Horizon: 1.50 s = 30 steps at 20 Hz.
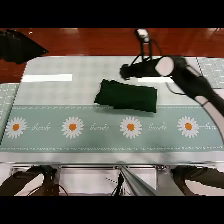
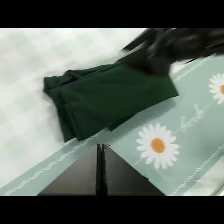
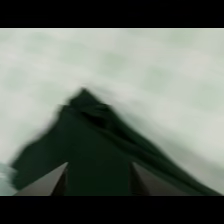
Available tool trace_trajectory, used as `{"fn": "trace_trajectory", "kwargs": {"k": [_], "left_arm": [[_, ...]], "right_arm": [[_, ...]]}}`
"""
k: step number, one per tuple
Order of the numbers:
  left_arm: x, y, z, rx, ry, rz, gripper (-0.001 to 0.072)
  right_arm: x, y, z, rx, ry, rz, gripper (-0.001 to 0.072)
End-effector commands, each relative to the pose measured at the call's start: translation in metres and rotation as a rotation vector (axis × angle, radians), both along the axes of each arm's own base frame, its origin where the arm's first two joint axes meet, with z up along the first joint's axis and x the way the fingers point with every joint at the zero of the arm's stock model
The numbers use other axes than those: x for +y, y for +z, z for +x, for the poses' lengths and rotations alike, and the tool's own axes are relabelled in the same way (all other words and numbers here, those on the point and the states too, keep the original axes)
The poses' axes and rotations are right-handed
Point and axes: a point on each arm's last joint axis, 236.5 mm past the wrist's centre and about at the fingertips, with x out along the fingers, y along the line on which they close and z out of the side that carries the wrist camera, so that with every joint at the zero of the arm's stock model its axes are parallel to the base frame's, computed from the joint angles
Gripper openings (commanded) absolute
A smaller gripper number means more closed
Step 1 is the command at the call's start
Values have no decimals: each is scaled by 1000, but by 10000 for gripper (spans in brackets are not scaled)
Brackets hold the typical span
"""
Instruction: Fold the shirts.
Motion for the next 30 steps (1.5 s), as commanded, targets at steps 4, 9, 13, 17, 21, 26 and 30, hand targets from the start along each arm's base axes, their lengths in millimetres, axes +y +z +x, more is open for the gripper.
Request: {"fn": "trace_trajectory", "kwargs": {"k": [4,9,13,17,21,26,30], "left_arm": [[44,-19,13,24,155,144,27],[43,-19,13,29,161,138,27],[43,-22,9,59,171,130,27],[43,-22,9,59,171,130,27],[43,-22,9,58,171,130,26],[43,-22,10,57,172,130,27],[43,-22,10,56,172,129,27]], "right_arm": [[-264,-23,-60,321,-405,-392,450],[-191,-89,-93,589,-412,338,499],[-167,-130,-96,642,-435,374,499],[-132,-159,-69,623,-461,413,499],[-112,-192,-55,629,-530,411,497],[-111,-201,-47,614,-557,428,268],[-114,-184,-40,573,-440,397,22]]}}
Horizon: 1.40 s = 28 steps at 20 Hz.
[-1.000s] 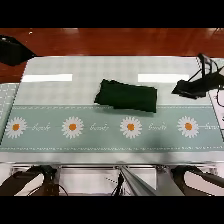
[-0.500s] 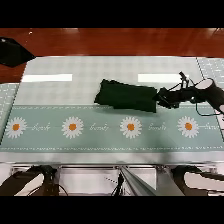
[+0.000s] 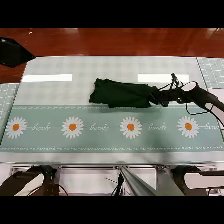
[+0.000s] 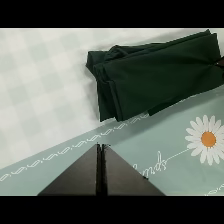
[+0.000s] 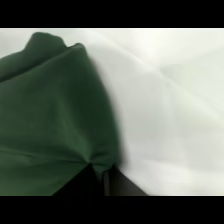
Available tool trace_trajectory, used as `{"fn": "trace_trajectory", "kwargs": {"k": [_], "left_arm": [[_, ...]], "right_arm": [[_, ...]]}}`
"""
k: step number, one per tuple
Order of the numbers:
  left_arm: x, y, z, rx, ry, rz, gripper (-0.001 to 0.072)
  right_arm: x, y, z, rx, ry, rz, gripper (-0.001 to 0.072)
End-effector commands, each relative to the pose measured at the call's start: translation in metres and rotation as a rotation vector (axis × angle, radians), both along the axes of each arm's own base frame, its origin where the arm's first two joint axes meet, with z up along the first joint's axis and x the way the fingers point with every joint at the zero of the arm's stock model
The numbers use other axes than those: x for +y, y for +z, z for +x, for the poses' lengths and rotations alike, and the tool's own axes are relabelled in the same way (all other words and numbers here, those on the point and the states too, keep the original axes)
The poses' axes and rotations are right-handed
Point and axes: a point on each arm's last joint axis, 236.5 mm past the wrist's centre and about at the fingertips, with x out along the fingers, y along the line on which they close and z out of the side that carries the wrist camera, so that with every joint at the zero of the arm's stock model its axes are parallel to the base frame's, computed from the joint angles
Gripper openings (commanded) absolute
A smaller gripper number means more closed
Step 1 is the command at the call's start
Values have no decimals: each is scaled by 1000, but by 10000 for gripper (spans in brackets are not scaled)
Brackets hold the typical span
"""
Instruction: Fold the shirts.
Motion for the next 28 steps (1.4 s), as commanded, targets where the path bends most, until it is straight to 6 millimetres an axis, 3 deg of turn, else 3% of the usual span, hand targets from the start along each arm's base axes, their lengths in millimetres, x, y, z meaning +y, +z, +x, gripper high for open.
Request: {"fn": "trace_trajectory", "kwargs": {"k": [1,4,7,9,11,13,16,19,21,26,28], "left_arm": [[0,0,0,-1,1,0,27],[0,0,0,-1,1,0,26],[0,5,6,-32,12,-8,27],[0,12,14,-71,24,-19,27],[1,19,21,-111,37,-30,27],[1,24,26,-137,46,-36,27],[2,27,29,-164,33,-23,27],[2,27,29,-166,31,-21,27],[2,29,31,-180,27,-15,27],[2,34,35,-218,14,-1,27],[2,34,35,-219,14,-1,28]], "right_arm": [[-4,21,12,-72,96,-9,22],[-35,84,36,-208,122,-65,21],[-98,168,52,-351,14,-154,22],[-148,215,41,-386,-95,-206,22],[-196,244,11,-364,-191,-262,22],[-242,257,-34,-296,-290,-332,22],[-300,260,-112,-137,-455,-449,22],[-339,258,-192,44,-622,-524,22],[-348,252,-238,179,-692,-531,22],[-339,243,-349,601,-777,-547,22],[-337,248,-354,594,-806,-557,23]]}}
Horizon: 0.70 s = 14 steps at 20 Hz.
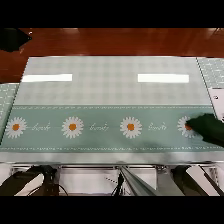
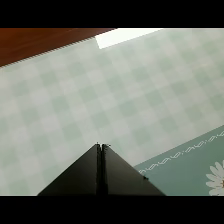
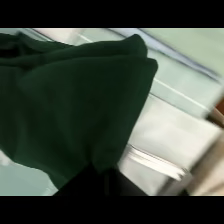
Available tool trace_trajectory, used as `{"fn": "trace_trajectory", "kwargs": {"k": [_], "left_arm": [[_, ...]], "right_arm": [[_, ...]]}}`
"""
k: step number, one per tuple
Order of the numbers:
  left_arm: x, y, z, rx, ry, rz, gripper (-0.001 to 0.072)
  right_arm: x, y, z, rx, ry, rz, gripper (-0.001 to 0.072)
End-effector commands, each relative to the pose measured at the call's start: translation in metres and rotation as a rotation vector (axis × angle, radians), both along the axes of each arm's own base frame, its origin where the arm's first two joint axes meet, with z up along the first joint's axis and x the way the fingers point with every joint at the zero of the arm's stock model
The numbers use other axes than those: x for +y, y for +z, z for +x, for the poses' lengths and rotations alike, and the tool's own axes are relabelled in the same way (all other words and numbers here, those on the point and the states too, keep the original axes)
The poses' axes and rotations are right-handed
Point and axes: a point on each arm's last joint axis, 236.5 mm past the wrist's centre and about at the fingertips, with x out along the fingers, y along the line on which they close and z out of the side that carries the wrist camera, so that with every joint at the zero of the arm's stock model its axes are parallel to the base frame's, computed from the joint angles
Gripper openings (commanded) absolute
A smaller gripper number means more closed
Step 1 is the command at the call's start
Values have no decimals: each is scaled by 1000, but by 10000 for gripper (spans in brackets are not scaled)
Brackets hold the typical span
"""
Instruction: Fold the shirts.
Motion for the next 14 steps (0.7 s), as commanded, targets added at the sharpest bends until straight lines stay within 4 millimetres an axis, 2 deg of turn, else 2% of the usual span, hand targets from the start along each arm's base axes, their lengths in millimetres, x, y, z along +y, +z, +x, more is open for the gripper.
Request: {"fn": "trace_trajectory", "kwargs": {"k": [1,3,5,8,13,14], "left_arm": [[0,3,1,-14,-1,4,27],[0,3,1,-15,-1,4,27],[1,5,2,-25,1,2,27],[1,11,7,-55,11,-6,27],[2,18,12,-90,23,-16,27],[2,18,12,-90,23,-16,27]], "right_arm": [[10,8,-49,134,-107,7,23],[8,15,-62,171,-133,-32,22],[9,16,-64,176,-137,-35,23],[16,7,-67,185,-141,-15,23],[41,-13,-82,219,-142,21,26],[42,-13,-86,232,-148,13,57]]}}
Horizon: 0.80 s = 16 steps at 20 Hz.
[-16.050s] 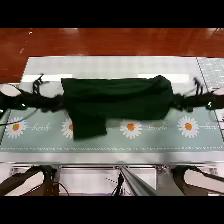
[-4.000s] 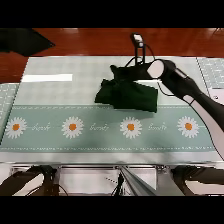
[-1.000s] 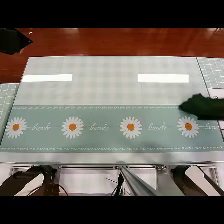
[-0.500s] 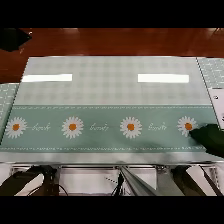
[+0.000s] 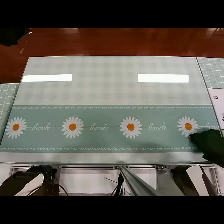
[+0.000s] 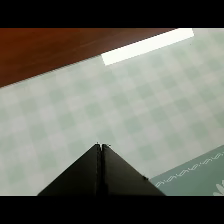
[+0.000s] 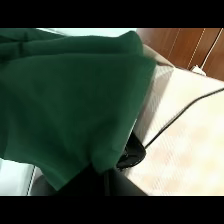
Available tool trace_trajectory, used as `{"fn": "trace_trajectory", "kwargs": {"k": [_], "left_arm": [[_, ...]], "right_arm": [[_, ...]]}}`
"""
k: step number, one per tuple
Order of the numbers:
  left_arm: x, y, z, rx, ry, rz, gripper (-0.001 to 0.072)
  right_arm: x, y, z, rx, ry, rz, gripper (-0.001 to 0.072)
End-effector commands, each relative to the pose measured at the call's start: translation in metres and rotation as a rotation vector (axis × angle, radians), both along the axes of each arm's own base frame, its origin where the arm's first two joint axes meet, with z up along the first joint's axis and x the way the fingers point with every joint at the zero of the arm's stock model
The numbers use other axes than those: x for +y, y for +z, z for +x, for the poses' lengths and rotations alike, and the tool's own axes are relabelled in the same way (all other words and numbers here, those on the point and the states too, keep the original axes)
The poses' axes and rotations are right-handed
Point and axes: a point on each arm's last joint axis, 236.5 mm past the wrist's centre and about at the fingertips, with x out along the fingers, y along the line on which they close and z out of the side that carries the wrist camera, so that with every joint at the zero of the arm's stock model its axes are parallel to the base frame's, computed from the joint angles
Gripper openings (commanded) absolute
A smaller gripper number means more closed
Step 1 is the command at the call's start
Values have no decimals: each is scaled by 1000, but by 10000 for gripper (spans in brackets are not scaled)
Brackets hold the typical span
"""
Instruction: Fold the shirts.
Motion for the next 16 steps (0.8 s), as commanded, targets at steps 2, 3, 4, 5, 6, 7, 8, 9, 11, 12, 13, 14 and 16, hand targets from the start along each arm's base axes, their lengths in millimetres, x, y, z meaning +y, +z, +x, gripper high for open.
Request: {"fn": "trace_trajectory", "kwargs": {"k": [2,3,4,5,6,7,8,9,11,12,13,14,16], "left_arm": [[1,4,2,-17,7,-4,27],[2,4,2,-18,8,-4,27],[2,5,3,-20,10,-5,27],[2,6,3,-25,12,-6,27],[2,7,4,-30,13,-8,27],[2,7,4,-30,14,-8,28],[2,7,4,-29,14,-7,27],[2,7,4,-30,13,-8,27],[2,7,4,-30,14,-7,27],[2,7,4,-30,14,-7,27],[2,7,4,-30,14,-7,27],[2,7,4,-30,14,-7,29],[2,5,5,-26,13,-8,140]], "right_arm": [[5,-3,-18,60,-23,-19,72],[4,-3,-19,63,-25,-22,72],[4,-3,-19,63,-25,-23,72],[3,-2,-21,70,-28,-26,76],[1,-1,-24,85,-35,-38,132],[-2,1,-27,93,-44,-57,268],[-4,1,-26,92,-42,-63,378],[-6,1,-25,89,-37,-71,472],[-10,2,-24,83,-30,-88,498],[-13,2,-20,69,-22,-99,496],[-18,0,-10,29,-2,-114,476],[-23,-2,11,-52,45,-131,404],[-25,-1,80,-321,183,-138,370]]}}
